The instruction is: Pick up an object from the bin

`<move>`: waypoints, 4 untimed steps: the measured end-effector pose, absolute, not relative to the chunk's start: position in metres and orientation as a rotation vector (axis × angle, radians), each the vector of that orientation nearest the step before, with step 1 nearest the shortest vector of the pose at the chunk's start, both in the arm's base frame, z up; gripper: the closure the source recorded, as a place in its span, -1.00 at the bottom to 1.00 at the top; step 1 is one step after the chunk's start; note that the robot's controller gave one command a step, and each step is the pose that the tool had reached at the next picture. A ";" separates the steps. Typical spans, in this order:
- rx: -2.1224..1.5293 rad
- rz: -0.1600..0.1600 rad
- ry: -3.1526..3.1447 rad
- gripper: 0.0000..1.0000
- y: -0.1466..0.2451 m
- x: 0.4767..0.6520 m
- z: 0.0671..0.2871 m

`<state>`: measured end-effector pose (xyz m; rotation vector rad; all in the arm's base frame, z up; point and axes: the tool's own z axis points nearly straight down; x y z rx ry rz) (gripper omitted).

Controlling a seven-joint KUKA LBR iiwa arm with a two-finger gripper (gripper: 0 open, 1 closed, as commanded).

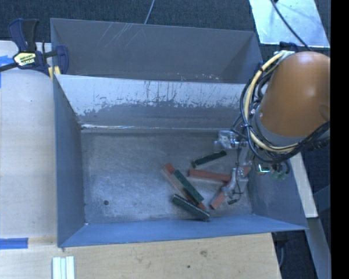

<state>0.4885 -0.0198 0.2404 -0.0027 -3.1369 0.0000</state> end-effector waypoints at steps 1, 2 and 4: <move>-0.002 0.000 -3.145 -1.00 -0.020 0.490 0.244; -0.016 0.002 -3.150 -1.00 -0.060 0.505 0.169; 0.214 -0.001 -3.142 -1.00 -0.126 0.573 0.071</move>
Offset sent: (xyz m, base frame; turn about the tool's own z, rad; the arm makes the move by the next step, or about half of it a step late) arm 0.0313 -0.0906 -0.1704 0.0225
